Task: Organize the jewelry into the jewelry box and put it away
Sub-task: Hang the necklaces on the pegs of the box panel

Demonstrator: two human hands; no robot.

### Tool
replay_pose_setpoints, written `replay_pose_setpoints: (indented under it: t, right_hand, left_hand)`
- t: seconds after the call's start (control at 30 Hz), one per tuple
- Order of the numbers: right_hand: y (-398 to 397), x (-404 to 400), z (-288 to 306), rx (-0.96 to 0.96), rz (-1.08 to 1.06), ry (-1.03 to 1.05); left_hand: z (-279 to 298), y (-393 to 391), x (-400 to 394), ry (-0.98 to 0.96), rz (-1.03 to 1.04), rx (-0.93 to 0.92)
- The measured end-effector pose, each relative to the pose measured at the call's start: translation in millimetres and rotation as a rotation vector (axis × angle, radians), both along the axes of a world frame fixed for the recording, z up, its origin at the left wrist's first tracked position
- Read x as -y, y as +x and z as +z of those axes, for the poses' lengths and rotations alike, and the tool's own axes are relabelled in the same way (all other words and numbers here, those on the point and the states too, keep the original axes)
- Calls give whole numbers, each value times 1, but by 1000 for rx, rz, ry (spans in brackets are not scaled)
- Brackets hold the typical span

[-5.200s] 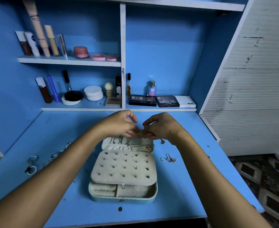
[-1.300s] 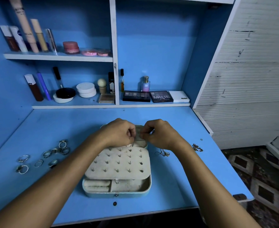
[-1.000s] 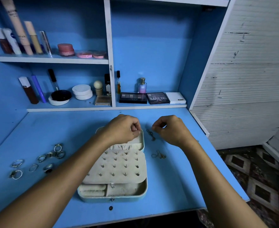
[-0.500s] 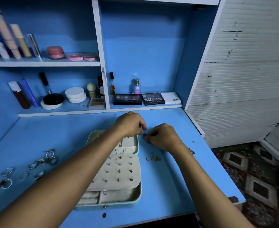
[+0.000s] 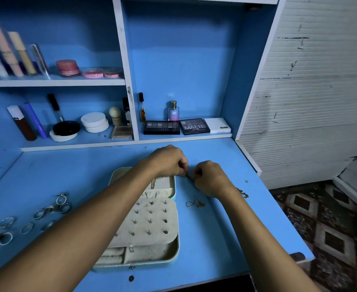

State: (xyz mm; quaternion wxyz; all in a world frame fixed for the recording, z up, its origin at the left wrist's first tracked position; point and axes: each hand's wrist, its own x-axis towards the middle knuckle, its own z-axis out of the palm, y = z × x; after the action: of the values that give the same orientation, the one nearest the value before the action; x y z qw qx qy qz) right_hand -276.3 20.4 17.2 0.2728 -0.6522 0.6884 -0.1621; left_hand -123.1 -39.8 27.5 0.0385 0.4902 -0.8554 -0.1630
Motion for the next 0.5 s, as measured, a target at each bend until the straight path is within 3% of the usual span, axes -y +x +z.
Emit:
replay_pose_setpoints:
  t: [0.1, 0.3, 0.5]
  right_hand:
    - [-2, -1, -1, 37, -21, -4]
    - [-9, -5, -6, 156, -27, -48]
    - [-9, -10, -5, 164, 4, -40]
  left_hand:
    - [-1, 1, -1, -3, 6, 22]
    - [9, 3, -5, 99, 132, -229]
    - [17, 8, -4, 226, 177, -281]
